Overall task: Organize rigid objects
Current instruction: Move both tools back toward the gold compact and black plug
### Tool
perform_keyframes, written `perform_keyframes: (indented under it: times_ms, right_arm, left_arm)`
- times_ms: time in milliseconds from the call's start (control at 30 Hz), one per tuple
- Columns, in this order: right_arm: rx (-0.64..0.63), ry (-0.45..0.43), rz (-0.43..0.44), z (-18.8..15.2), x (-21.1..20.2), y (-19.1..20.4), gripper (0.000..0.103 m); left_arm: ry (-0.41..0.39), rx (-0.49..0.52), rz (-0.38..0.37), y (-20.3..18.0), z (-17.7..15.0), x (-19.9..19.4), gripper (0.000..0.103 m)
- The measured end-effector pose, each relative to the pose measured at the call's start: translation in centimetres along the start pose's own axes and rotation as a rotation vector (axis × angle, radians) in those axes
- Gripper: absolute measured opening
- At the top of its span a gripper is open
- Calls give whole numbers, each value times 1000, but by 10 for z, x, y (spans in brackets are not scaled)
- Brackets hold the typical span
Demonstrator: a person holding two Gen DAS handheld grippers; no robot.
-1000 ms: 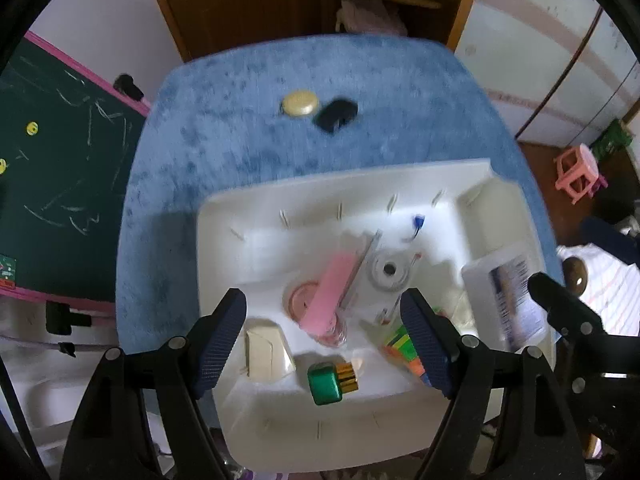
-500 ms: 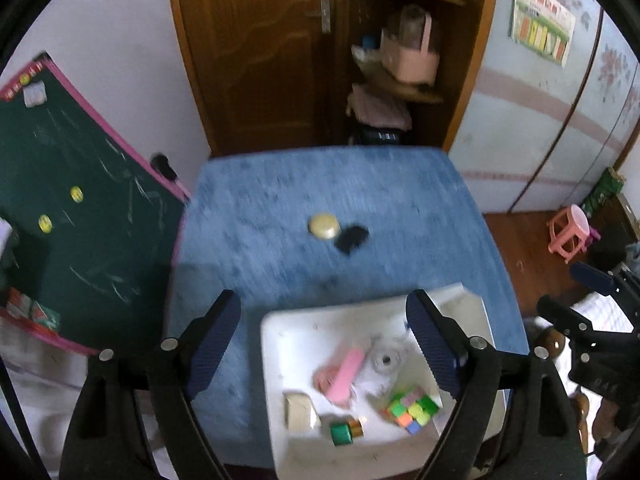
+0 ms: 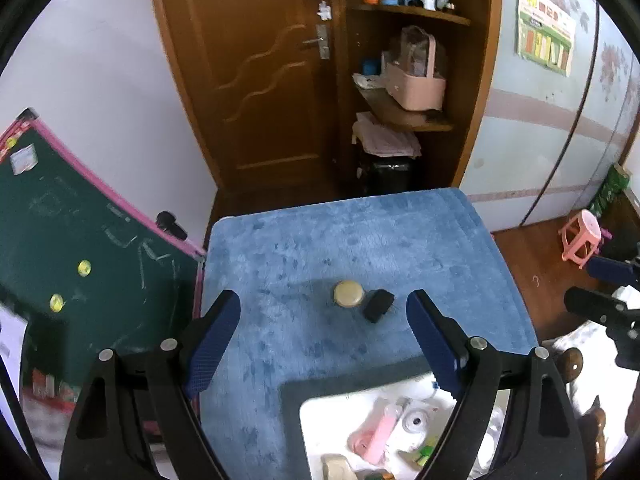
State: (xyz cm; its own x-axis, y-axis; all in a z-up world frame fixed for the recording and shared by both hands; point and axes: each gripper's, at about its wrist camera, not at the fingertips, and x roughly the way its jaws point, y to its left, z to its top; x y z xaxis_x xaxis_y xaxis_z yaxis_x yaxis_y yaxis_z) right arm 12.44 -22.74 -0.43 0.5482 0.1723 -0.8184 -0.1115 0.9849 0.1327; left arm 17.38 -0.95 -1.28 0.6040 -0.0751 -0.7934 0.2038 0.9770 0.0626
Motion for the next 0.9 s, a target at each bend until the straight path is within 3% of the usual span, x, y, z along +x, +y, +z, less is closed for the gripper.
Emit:
perform_keyframes:
  times_ms: [167,400,633,900]
  right_arm:
    - [104,96,65,29,44,5,71]
    - [197,242,26,52,143,3,71]
    - [303,400,15,42,241,-13,71]
    - [382,487,26,21,301,-25,71]
  left_arm:
    - [50,64,-23,0,9,52,87]
    - [204,162,-82,0,-3,156,87]
    - [312,230,-131,-7,-22,239,87]
    - [375,216,-186,-23,-29,293,87]
